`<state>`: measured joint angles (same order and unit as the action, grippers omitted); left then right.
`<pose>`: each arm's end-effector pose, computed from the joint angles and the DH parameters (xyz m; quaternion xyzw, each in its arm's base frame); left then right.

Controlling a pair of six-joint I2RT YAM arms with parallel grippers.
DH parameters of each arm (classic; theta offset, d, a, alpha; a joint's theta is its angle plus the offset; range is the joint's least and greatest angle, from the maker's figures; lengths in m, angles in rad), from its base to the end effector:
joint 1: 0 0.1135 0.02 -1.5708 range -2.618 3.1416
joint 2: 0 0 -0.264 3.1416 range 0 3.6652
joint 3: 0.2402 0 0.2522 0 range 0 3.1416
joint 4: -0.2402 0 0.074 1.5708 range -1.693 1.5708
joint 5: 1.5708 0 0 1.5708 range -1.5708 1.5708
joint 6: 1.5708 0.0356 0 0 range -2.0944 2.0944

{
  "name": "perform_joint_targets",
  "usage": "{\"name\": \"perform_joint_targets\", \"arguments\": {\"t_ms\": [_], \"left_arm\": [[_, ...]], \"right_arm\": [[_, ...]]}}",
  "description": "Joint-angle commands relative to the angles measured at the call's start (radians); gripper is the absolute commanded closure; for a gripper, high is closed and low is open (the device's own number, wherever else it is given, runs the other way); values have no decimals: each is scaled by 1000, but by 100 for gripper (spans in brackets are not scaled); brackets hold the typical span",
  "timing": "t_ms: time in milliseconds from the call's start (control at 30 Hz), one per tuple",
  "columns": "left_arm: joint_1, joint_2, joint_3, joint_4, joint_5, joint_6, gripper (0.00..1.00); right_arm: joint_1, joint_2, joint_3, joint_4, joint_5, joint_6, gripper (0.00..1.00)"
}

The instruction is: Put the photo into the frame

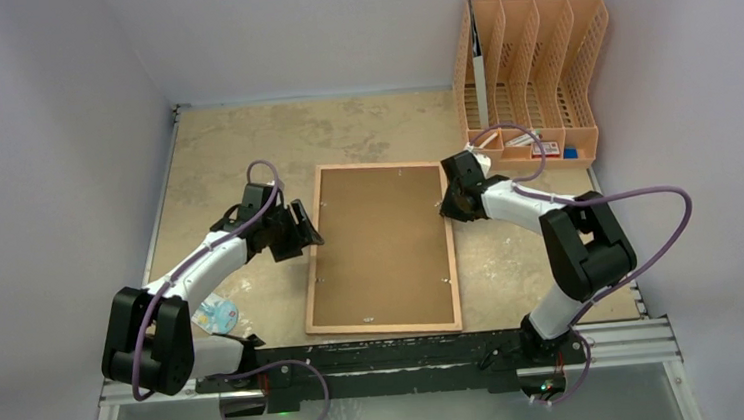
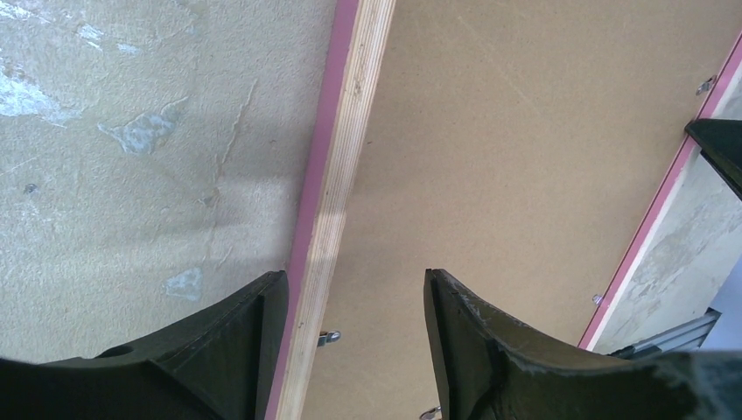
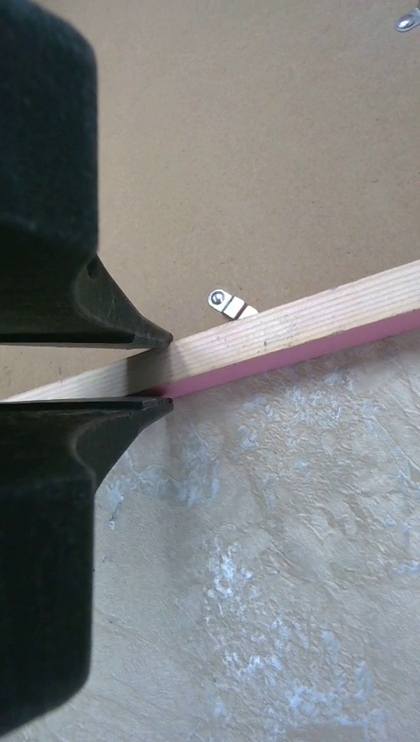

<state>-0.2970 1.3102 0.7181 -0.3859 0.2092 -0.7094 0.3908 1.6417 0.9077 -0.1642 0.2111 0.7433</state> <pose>0.2364 -0.0801 0.1914 -0.1649 0.9373 -0.2276 0.2063 0.3066 0.1183 0.1722 0.1988 0.9181 0.0924 0.3302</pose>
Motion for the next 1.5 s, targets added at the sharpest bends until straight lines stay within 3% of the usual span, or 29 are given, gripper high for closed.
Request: {"name": "perform_joint_targets", "arguments": {"t_ms": [0,200,467,567,700,833,1000,1167,1267,1400,1467], "left_arm": [[-4,-32,49,-13,6,31,40],[-4,-51,73,-55,-12,37,40],[-4,-101,66,-135,-132,-11,39],[-4,-136,45,-167,-180,-45,37],[-4,-169,21,-205,-232,-82,36],[-4,-202,-15,-198,-295,-132,35],[-4,-214,-74,-143,-371,-203,41],[-4,-200,-117,-78,-398,-244,54],[-4,-178,-133,-49,-374,-247,62],[-4,-147,-143,-64,-377,-252,68],[-4,-149,-146,-86,-396,-259,69]], "right_arm": [[-2,-28,-18,38,6,155,94],[0,4,-5,143,-56,351,98],[10,102,2,254,-152,477,98],[10,104,11,246,-138,458,81],[10,60,0,231,-100,399,46],[10,-26,-27,209,-59,318,37],[17,-140,-43,189,-53,222,39],[102,-220,-83,364,-177,95,43],[182,-147,-15,433,-284,-1,46],[271,39,120,493,-483,-60,64],[326,109,168,524,-534,-76,67]]}}
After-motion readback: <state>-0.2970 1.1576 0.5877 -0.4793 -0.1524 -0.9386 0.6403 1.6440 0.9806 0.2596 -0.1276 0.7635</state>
